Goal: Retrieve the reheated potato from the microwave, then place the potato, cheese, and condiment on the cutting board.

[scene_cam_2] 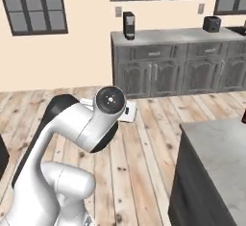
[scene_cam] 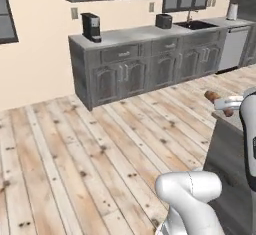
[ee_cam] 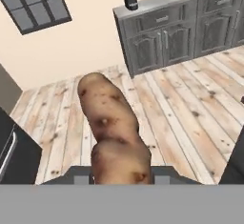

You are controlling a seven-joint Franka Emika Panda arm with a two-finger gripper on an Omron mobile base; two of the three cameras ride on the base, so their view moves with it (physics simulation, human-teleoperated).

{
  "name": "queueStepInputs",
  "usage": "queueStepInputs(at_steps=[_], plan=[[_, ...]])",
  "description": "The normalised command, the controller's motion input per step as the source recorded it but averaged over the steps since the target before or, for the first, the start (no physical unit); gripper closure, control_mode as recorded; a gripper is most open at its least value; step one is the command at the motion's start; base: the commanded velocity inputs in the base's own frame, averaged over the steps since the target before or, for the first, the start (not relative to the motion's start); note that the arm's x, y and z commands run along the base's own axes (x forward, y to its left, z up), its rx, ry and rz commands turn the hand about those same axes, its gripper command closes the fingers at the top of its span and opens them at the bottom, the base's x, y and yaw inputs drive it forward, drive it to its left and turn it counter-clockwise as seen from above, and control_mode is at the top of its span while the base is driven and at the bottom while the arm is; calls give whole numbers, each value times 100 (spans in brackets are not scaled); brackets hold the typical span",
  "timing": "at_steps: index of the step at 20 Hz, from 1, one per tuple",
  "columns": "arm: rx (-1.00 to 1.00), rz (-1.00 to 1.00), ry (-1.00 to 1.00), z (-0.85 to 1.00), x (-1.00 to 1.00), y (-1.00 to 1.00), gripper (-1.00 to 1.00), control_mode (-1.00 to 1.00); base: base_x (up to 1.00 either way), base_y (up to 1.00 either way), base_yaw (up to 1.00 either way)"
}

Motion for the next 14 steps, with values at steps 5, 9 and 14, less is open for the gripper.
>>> queueStepInputs(at_steps=[5, 9, 14], plan=[[0, 0, 0, 0, 0, 0, 100, 100, 0, 0, -100], [0, 0, 0, 0, 0, 0, 100, 100, 1, 2, -97], [0, 0, 0, 0, 0, 0, 100, 100, 19, 12, -80]])
